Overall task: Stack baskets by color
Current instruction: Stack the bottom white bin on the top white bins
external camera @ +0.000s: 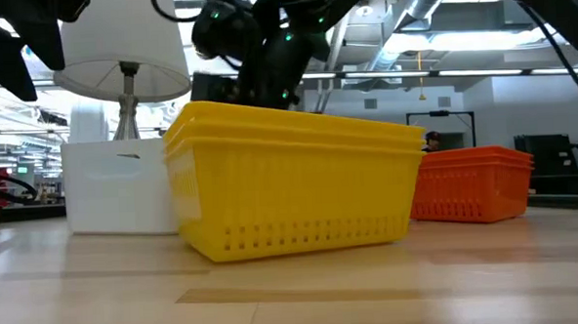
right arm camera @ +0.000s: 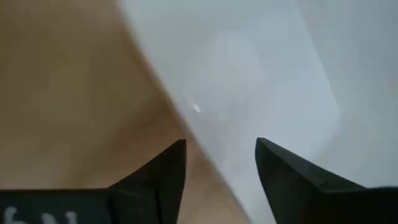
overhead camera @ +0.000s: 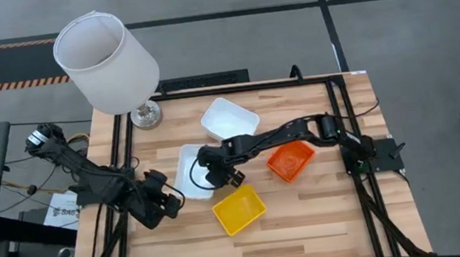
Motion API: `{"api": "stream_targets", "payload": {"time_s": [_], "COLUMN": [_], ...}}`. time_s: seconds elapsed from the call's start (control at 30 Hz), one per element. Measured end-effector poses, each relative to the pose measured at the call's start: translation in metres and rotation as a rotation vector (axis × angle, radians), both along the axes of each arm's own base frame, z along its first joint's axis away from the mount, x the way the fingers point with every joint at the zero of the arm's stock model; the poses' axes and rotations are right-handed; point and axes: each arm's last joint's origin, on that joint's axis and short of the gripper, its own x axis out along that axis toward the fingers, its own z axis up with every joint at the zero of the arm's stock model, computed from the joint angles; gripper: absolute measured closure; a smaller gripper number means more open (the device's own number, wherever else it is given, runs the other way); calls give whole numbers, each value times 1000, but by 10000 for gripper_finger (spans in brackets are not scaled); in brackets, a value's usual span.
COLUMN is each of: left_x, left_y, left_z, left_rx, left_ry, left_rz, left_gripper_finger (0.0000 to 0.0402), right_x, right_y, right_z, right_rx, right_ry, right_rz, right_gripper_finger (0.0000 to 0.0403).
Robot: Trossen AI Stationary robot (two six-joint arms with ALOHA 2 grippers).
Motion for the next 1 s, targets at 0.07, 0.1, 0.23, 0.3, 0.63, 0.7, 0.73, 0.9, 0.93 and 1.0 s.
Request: {"api": "stream_targets", "payload": {"time_s": [0.07,0.1,0.23,0.3,0.63,0.7,0.73,0.9,0.93,1.0], "left_x": [-1,-2,-4,-10,-60,-72,-77,-101,-105,-112], "left_y": [0,0,2,5,52,63,68,89,92,99], "left_z": [2,2,5,9,64,73,77,94,96,98], "left_rx": [-7,-10,-34,-50,-39,-40,-39,-58,-56,-49], "left_ry": [-7,-8,-1,1,-325,-400,-432,-586,-612,-657], "left_rz": [-2,-4,-19,-18,110,130,139,186,198,224], "left_gripper_finger": [155,155,155,155,155,155,155,155,155,155], "right_x": [3,5,6,6,11,16,18,23,22,18], "right_y": [-1,-1,2,5,21,26,28,28,24,13], "right_z": [-2,-2,-1,-1,20,35,44,99,110,126], "right_rx": [-21,-24,-28,-28,-5,27,46,73,58,29], "right_ry": [12,21,25,23,-37,-88,-104,-222,-239,-258], "right_rz": [-5,0,14,19,-29,-65,-86,-240,-299,-426], "right_gripper_finger": [206,221,305,354,396,398,399,400,400,400]}}
